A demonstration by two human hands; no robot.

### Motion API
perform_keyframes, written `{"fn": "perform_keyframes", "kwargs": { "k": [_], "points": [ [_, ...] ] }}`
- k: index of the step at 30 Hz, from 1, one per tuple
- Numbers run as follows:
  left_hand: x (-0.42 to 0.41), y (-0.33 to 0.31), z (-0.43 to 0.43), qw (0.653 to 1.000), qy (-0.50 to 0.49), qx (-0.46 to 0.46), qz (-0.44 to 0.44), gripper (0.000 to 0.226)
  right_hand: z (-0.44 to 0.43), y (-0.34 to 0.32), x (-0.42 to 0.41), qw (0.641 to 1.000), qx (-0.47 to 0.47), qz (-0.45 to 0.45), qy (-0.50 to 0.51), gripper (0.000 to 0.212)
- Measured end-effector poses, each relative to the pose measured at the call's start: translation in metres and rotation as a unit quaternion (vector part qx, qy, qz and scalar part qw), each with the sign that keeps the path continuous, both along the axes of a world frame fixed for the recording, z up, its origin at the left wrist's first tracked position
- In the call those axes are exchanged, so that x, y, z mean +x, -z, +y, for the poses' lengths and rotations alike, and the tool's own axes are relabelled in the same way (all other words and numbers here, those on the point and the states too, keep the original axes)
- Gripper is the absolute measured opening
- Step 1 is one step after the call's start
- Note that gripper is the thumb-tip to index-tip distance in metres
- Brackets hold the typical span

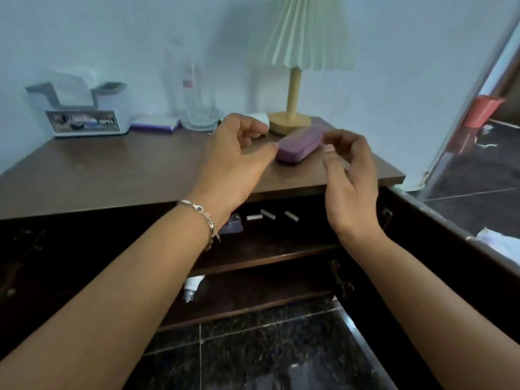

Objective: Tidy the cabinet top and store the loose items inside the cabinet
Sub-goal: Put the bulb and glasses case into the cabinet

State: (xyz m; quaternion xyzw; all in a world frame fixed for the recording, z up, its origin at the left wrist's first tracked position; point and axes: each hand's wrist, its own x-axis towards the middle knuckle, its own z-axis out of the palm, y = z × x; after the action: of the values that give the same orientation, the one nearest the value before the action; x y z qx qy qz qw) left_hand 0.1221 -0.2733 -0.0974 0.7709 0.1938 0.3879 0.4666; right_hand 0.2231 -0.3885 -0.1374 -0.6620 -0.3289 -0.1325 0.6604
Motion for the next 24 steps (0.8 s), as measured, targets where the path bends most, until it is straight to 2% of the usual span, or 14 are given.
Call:
{"fn": "perform_keyframes", "kwargs": {
  "k": [2, 4, 6, 7, 10, 12, 18, 24],
  "points": [
    [0.019, -0.002, 0.010, 0.997, -0.002, 0.015, 0.069, 0.036, 0.006, -0.003, 0.025, 0.997, -0.066, -0.025, 0.027, 0.025],
    [0.037, 0.000, 0.015, 0.990, 0.010, 0.019, 0.137, 0.062, 0.014, -0.009, 0.046, 0.991, -0.119, -0.029, 0.053, 0.036],
    [0.053, 0.005, 0.017, 0.981, 0.015, 0.035, 0.192, 0.083, 0.023, -0.020, 0.062, 0.983, -0.172, 0.000, 0.057, 0.047],
    [0.060, 0.007, 0.017, 0.974, 0.009, 0.061, 0.217, 0.087, 0.028, -0.026, 0.068, 0.979, -0.194, 0.029, 0.052, 0.053],
    [0.077, 0.007, 0.019, 0.948, -0.022, 0.157, 0.275, 0.079, 0.040, -0.035, 0.086, 0.967, -0.220, 0.125, 0.032, 0.065],
    [0.081, 0.007, 0.021, 0.935, -0.035, 0.187, 0.298, 0.074, 0.043, -0.034, 0.097, 0.959, -0.239, 0.150, 0.022, 0.066],
    [0.081, 0.011, 0.026, 0.954, -0.040, 0.151, 0.257, 0.059, 0.051, -0.033, 0.111, 0.948, -0.284, 0.140, 0.027, 0.056],
    [0.076, 0.011, 0.026, 0.965, -0.032, 0.119, 0.230, 0.052, 0.055, -0.026, 0.113, 0.954, -0.273, 0.113, 0.058, 0.045]
  ]
}}
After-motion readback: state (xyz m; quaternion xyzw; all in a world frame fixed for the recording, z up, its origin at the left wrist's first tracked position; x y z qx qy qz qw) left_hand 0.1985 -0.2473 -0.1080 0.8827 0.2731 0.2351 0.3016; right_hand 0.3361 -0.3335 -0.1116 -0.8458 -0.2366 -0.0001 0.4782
